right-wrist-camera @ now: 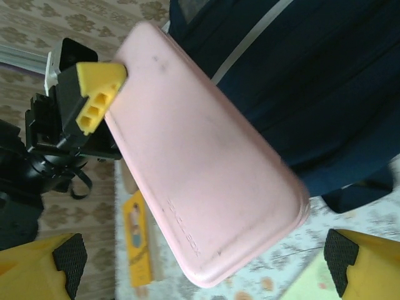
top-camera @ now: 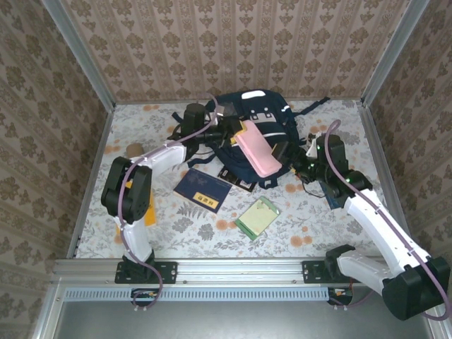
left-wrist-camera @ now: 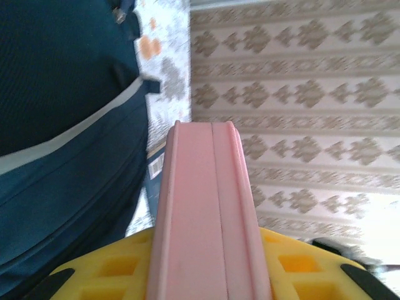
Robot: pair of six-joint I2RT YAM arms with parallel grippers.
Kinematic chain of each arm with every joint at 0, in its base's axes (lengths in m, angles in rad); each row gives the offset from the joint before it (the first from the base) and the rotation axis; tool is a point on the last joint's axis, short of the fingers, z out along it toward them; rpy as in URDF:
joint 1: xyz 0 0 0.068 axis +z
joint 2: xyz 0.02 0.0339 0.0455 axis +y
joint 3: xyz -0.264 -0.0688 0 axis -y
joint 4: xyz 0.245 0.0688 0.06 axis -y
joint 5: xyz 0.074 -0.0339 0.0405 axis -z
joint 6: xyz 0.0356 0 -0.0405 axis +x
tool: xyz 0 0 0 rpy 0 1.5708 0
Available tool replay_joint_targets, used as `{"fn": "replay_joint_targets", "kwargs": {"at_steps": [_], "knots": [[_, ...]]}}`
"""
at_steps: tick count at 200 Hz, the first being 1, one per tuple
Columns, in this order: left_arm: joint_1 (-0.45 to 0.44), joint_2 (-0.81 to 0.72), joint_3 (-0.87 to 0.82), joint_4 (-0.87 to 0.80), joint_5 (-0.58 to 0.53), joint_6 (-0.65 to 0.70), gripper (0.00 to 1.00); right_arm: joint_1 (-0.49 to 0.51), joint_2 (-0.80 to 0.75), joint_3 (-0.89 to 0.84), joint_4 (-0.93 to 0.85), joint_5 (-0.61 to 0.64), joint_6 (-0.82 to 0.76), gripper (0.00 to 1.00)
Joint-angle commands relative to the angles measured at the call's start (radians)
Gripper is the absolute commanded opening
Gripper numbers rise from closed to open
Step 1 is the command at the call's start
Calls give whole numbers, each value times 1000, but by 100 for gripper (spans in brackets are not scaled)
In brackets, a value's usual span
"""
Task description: Pack the student bag
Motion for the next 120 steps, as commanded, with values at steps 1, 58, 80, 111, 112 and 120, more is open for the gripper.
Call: {"fn": "replay_joint_targets", "kwargs": {"at_steps": [1,58,80,111,112,120], "knots": [[0,-16,-7,318,43,-203,25,-8,0,-72,169,-98,211,100],[-10,34,-20,567,78,-388,21,-12,-47,-264,604,-98,443,96],[-18,38,-28,567,88,-389,21,-12,-83,-288,656,-60,455,90],[-29,36,-37,539,90,-370,21,-12,-112,-315,720,-30,478,73],[-30,36,-37,537,90,-369,21,-12,-113,-315,721,-28,478,73],[-34,36,-35,527,92,-361,21,-11,-118,-318,723,-21,478,68]]}}
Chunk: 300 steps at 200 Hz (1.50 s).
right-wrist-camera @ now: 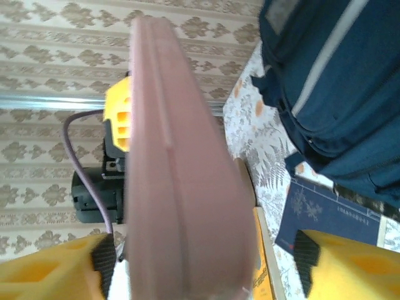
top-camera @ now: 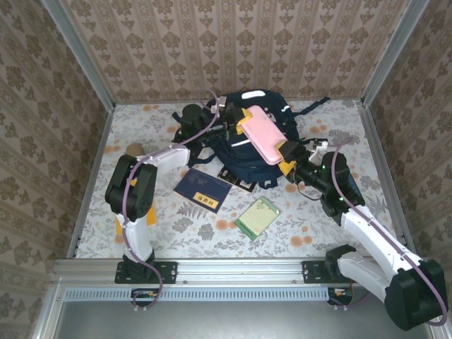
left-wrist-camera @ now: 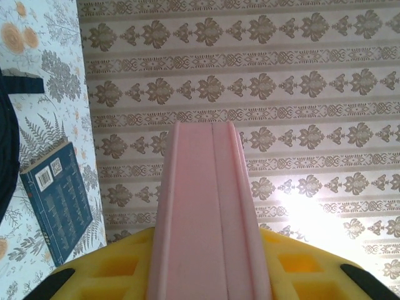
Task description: Pack the student bag
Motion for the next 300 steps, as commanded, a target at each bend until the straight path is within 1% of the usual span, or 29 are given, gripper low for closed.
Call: {"fn": "replay_joint_targets", "kwargs": {"at_steps": [1,33,50,58,66,83,95,103,110,121,133,157,183,197,207,215,239,254,300], "knots": [[-14,-4,-6,52,31,-11,21,-2,-29,-18,102,39,38,68],[-41,-2,10,-1,44,29,24,-2,-34,-12,99,54,28,50],[-49,-8,7,-55,48,73,29,-2,-41,-3,64,65,15,35],[-49,-12,7,-88,49,99,31,-3,-51,-2,45,75,3,30],[-47,-17,6,-119,48,122,35,-3,-64,-2,24,88,-2,29],[-38,-31,15,-224,49,202,50,-3,-98,-6,-18,109,-23,26],[-23,-52,33,-364,34,302,56,-6,-128,-1,-74,127,-49,26],[-13,-67,60,-468,21,403,59,-10,-149,0,-103,135,-69,26],[-3,-78,97,-619,-3,512,61,-13,-169,3,-145,143,-91,26],[9,-81,187,-862,-76,690,64,-18,-196,7,-207,155,-127,26],[14,-57,288,-1038,-135,845,66,-23,-222,3,-249,162,-154,26],[19,46,483,-1208,-184,1032,68,-27,-255,-12,-300,163,-189,25],[21,207,696,-1336,-189,1185,67,-33,-291,-13,-376,171,-238,25],[24,308,814,-1383,-134,1207,67,-38,-315,-7,-419,178,-264,25],[24,371,877,-1379,-64,1194,67,-45,-328,0,-450,177,-282,25],[21,406,912,-1374,-34,1187,67,-50,-338,10,-476,175,-302,25],[14,473,967,-1361,-25,1175,61,-66,-366,37,-548,168,-350,25],[15,499,981,-1343,-11,1159,61,-71,-388,44,-576,165,-369,25],[9,572,1030,-1365,8,1152,61,-85,-426,57,-634,158,-401,26]]}}
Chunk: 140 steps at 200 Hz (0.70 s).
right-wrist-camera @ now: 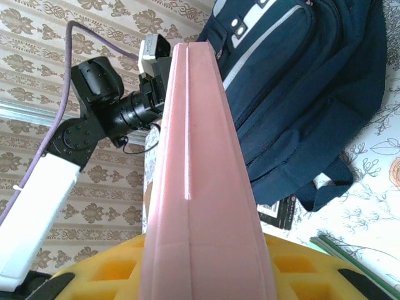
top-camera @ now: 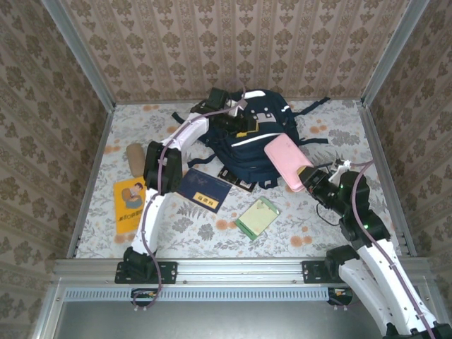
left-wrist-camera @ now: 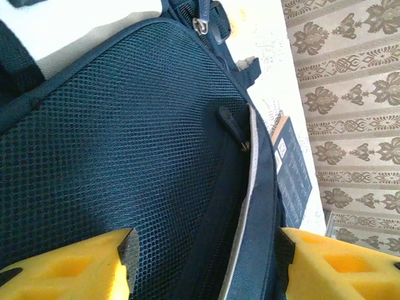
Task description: Pack the student bag
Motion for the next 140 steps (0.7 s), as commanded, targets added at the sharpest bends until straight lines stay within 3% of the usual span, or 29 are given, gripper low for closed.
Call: {"fn": "replay_joint_targets", "kwargs": {"at_steps": [1,140], "knots": [[-8,12,62,-12,48,18,61,-12,-24,50,-26,-3,-46,26],[-40,35,46,-100,43,72,59,-52,-35,94,-66,-57,-56,27]]}}
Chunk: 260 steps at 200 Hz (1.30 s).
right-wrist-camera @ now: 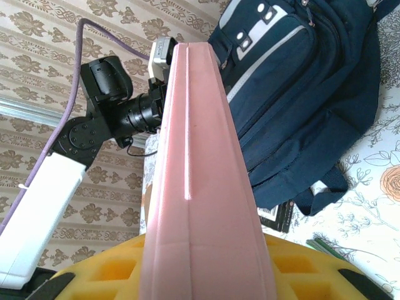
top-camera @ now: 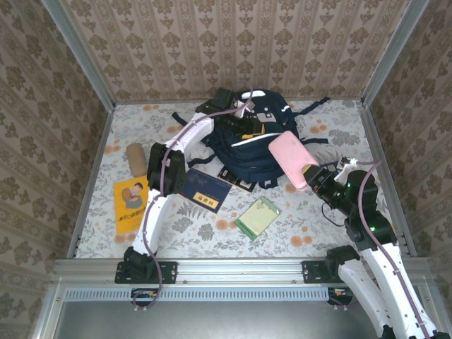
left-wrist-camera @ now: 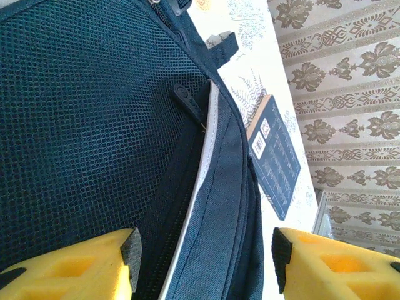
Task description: Pack the student bag
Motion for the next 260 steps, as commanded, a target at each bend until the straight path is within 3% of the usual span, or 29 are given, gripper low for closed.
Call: {"fn": "replay_joint_targets", "kwargs": {"at_steps": [1,52,109,144,192,260], "knots": [[-1,30,6,-31,21,29,59,-6,-20,20,18,-26,-7,27],[-12,18,-36,1,78,6,51,-15,-22,20,11,-30,-6,28],[-16,35,-35,-36,48,34,34,-22,-32,7,15,-41,14,28],[-16,39,-32,-72,-7,71,39,-24,-38,7,8,-44,11,28],[-27,45,-19,-87,-14,91,36,-26,-36,1,5,-50,13,28],[-30,23,11,-92,7,90,3,-33,-39,-20,3,-53,8,28]]}}
